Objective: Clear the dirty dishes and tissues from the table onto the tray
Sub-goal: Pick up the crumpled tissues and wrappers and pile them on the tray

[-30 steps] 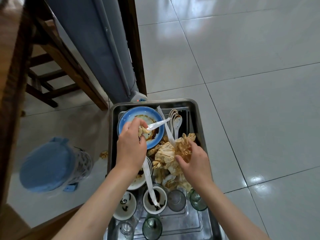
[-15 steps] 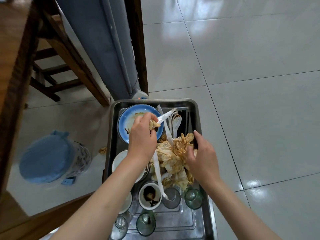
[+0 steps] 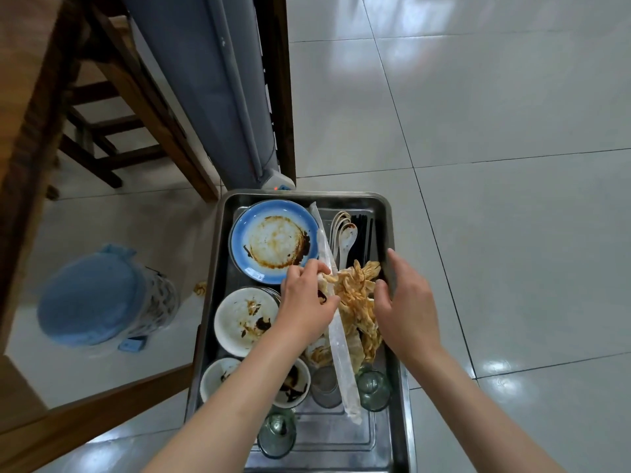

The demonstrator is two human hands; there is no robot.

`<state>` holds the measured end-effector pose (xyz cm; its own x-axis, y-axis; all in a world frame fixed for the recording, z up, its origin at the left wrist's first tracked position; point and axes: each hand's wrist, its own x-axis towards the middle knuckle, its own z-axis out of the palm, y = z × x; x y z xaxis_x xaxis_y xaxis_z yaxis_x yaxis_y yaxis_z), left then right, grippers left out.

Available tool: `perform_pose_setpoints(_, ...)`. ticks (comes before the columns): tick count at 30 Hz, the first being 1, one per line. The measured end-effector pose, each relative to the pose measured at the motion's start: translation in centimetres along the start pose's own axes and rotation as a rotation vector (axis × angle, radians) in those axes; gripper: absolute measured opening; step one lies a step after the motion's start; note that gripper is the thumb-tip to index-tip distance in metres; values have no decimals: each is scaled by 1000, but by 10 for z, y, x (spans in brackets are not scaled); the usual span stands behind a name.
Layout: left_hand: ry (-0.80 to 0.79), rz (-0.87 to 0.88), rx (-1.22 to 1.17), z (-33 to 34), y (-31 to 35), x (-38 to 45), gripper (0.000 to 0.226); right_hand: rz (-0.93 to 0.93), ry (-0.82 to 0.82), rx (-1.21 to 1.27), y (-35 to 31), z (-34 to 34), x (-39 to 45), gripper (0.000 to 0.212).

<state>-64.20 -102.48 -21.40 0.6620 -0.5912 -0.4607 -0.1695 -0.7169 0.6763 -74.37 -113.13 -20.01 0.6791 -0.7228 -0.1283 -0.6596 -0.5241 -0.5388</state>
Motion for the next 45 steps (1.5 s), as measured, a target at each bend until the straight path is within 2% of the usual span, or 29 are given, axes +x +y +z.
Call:
perform_pose_setpoints(9,21,21,39,-4,-3,-5,37,4,-12,-4,-1,0,-1,51)
perform_pose_setpoints(24,117,27,40,-47,-2,-39,26,-46,-43,1,-25,-13,-12,47)
perform_pose_setpoints(32,106,38,87,-61,-3,-65,25,-72,-217,-142,-27,-2,-37,26)
perform_pose_setpoints(39,157,53,86,-60,-17,-52,28,-63,-250,-142,-18,28,-40,24)
perform_pose_setpoints(45,192,55,82,-54,-28,-40,23,-83,-301,-319,-13,48,-36,23)
